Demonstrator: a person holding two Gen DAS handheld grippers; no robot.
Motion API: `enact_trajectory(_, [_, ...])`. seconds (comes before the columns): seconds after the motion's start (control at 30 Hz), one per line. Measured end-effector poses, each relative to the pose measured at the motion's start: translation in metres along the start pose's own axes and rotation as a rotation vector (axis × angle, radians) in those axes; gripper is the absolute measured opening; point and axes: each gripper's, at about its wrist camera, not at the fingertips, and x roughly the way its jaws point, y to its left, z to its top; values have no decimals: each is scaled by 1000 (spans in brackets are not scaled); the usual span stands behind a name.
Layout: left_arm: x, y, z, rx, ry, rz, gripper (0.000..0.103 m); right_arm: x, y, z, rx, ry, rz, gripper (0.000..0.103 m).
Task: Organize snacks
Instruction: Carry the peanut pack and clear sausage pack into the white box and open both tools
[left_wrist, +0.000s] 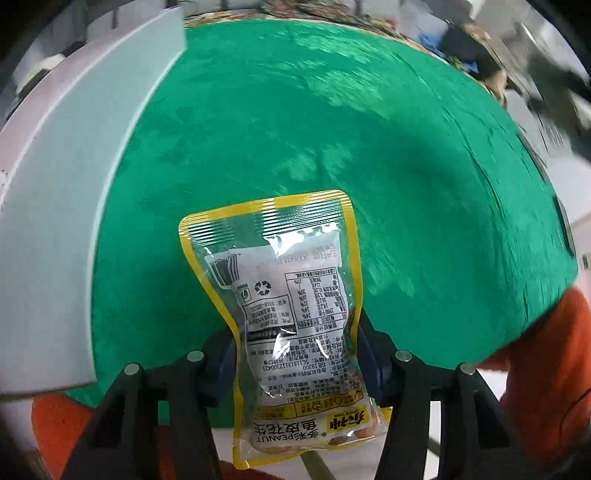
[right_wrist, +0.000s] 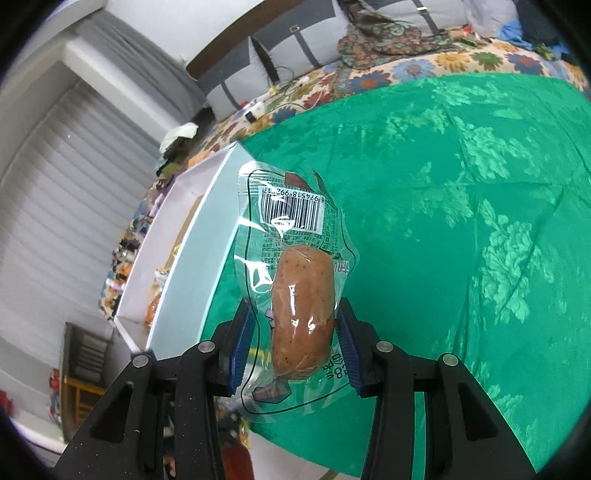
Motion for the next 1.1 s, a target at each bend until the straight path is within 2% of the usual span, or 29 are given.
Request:
enact_trajectory(0.1, [-25,10,10,-67,-67,-70,54,1,-4,-7,13,5,-5,46])
enact_trajectory(0.17, [-59,17,18,-113,-147,-125,54,5,-2,-10,4,19,-11,46])
enact_trajectory(0.23, [-94,28,25,-142,-221,-157,54,10,8,-12,-22,36,-23,46])
enact_trajectory(0.3, [-132,51,31,-172,-301,-157,54,20,31,-8,-58,56,-8,46])
enact_trajectory(0.37, [-167,81,32,-201,-368,-112,54,29,66,-2,-114,64,38,46])
enact_trajectory(0.43, [-192,117,35,-234,-418,-30,55,39,103,5,-175,69,84,46])
enact_trajectory(0.47, [-204,140,34,-257,-435,42,55,46,129,9,-216,74,116,46])
enact_trajectory(0.57, [-216,196,27,-314,-437,200,56,75,208,17,-326,106,201,46])
enact_trajectory(0.67, [-212,242,10,-356,-401,303,58,112,262,10,-408,151,223,48])
enact_trajectory(0.73, [-208,261,2,-383,-374,353,63,140,281,-1,-415,205,239,59])
enact_trajectory(0.77, [-205,266,-2,-394,-370,367,65,154,286,-7,-413,233,237,59])
enact_trajectory(0.8, [-200,269,-6,-401,-371,374,71,164,288,-12,-413,255,229,68])
enact_trajectory(0.83, [-194,268,-8,-405,-375,385,80,175,289,-16,-409,284,212,71])
enact_trajectory(0.9, [-194,263,-16,-402,-401,410,87,187,285,-22,-391,316,188,71])
enact_trajectory(1.0, [-199,251,-23,-375,-426,477,91,176,276,-22,-375,268,171,71])
enact_trajectory(1.07, [-210,238,-23,-336,-449,528,92,163,279,-21,-409,205,147,71])
enact_trajectory(1.1, [-214,230,-23,-322,-470,544,97,153,280,-21,-441,162,132,75])
